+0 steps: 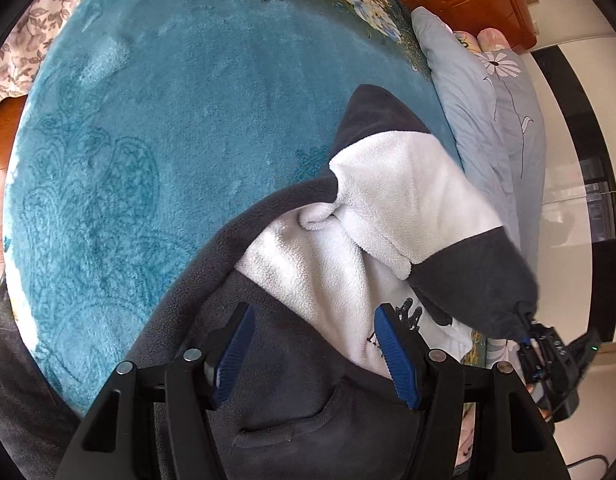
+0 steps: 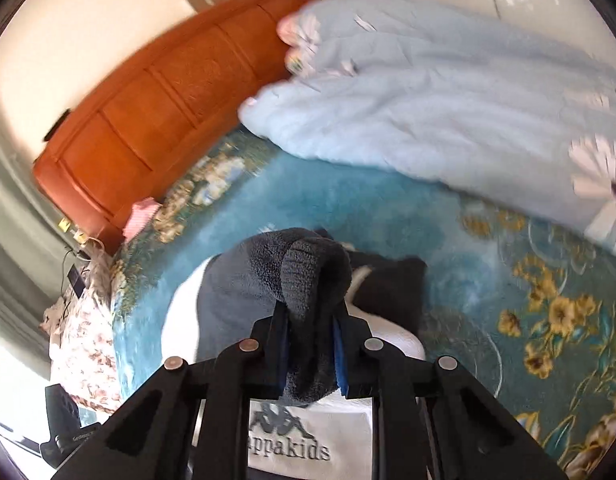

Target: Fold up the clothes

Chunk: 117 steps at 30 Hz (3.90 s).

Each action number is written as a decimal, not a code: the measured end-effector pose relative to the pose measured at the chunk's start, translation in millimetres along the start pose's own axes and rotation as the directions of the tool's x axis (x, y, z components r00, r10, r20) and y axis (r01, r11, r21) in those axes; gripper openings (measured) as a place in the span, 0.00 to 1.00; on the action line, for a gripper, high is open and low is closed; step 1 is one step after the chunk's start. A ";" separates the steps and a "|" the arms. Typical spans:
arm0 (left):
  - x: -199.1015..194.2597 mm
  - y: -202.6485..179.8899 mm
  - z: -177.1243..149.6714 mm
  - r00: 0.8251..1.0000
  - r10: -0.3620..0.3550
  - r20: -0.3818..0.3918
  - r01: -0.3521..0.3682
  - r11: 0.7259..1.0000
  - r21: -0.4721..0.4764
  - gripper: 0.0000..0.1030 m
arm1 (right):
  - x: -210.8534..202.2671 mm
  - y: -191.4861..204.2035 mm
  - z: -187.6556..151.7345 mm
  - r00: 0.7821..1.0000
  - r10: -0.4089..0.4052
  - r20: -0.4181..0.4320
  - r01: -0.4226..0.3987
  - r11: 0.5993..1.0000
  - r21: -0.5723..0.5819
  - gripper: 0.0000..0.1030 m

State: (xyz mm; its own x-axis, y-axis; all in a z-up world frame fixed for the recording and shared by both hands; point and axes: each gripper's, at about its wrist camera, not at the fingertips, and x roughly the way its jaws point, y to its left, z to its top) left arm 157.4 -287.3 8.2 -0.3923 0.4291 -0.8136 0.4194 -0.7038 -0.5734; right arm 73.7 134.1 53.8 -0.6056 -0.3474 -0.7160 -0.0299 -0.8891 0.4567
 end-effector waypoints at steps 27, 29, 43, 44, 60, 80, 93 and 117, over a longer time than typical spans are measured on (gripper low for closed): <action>-0.7 63.9 -28.8 0.952 0.217 -0.217 -0.147 0.943 0.299 0.65 | -33.6 -81.4 -163.5 0.930 -0.031 -0.367 0.096 0.982 0.161 0.50; -1.2 63.9 -35.9 0.943 0.226 -0.243 -0.137 0.933 0.332 0.65 | -37.6 -84.1 -176.2 0.921 -0.031 -0.388 0.100 0.982 0.160 0.50; -7.6 59.5 -76.3 0.877 0.402 -0.264 -0.193 0.797 0.573 0.31 | -72.9 -95.8 -226.2 0.914 0.089 -0.395 0.024 0.962 0.271 0.50; -10.3 60.2 -75.4 0.879 0.397 -0.265 -0.191 0.801 0.567 0.26 | -74.9 -96.2 -227.6 0.915 0.093 -0.392 0.022 0.960 0.280 0.50; -41.5 113.0 -41.8 0.913 0.302 -0.274 -0.170 0.893 0.418 0.22 | -77.6 -103.3 -232.3 0.915 0.150 -0.375 -0.015 0.941 0.338 0.50; -189.1 13.8 -85.9 0.979 0.000 -0.205 0.095 0.887 0.452 0.10 | -179.6 -49.2 -150.8 0.919 0.380 -0.108 -0.338 0.898 0.281 0.09; -136.2 46.9 -12.4 0.943 -0.236 -0.235 0.234 0.972 -0.036 0.11 | -162.5 -47.8 -98.1 0.901 0.429 -0.070 -0.388 0.867 0.313 0.09; -9.7 49.0 120.6 0.879 -0.472 0.064 0.461 0.809 -0.364 0.53 | -1.2 -97.9 -9.1 0.964 0.197 -0.176 -0.099 0.887 0.451 0.38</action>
State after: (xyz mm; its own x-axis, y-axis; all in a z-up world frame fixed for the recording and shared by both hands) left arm 83.0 -394.3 -0.5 -0.5956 0.6728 -0.4389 0.4569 -0.1656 -0.8740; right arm 84.6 218.8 5.2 -0.4496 -0.5631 -0.6934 -0.3251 -0.6199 0.7142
